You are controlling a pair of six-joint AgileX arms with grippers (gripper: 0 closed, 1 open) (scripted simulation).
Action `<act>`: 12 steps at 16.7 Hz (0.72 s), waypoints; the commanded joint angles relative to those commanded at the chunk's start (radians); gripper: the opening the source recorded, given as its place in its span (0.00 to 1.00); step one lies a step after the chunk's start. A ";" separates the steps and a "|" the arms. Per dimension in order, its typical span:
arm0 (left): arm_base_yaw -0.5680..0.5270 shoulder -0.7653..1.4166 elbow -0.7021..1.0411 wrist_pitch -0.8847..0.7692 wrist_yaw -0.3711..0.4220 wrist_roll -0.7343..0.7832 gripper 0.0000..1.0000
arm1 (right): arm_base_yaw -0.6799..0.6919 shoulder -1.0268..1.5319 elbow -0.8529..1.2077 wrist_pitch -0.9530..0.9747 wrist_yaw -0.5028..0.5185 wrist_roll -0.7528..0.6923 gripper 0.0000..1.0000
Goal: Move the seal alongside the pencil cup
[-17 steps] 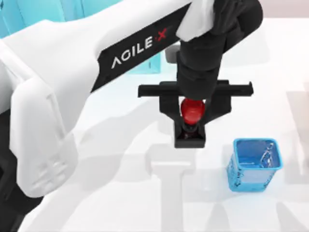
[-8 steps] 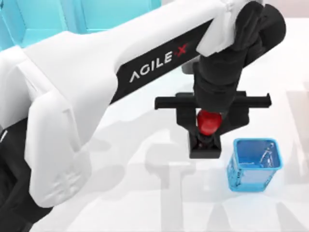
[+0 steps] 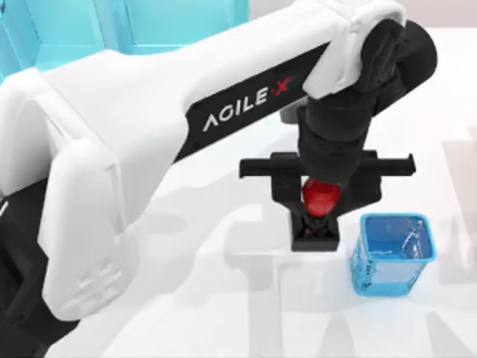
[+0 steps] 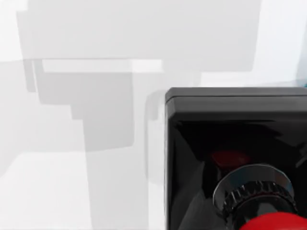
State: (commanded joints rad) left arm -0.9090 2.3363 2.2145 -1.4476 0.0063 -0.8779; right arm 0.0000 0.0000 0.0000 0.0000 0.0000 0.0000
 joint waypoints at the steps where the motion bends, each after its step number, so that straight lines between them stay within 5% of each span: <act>1: 0.000 0.000 0.000 0.000 0.000 0.000 0.00 | 0.000 0.000 0.000 0.000 0.000 0.000 1.00; 12: 0.000 0.000 0.000 0.000 0.000 0.000 0.83 | 0.000 0.000 0.000 0.000 0.000 0.000 1.00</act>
State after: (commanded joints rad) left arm -0.9090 2.3363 2.2145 -1.4476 0.0063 -0.8779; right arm 0.0000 0.0000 0.0000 0.0000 0.0000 0.0000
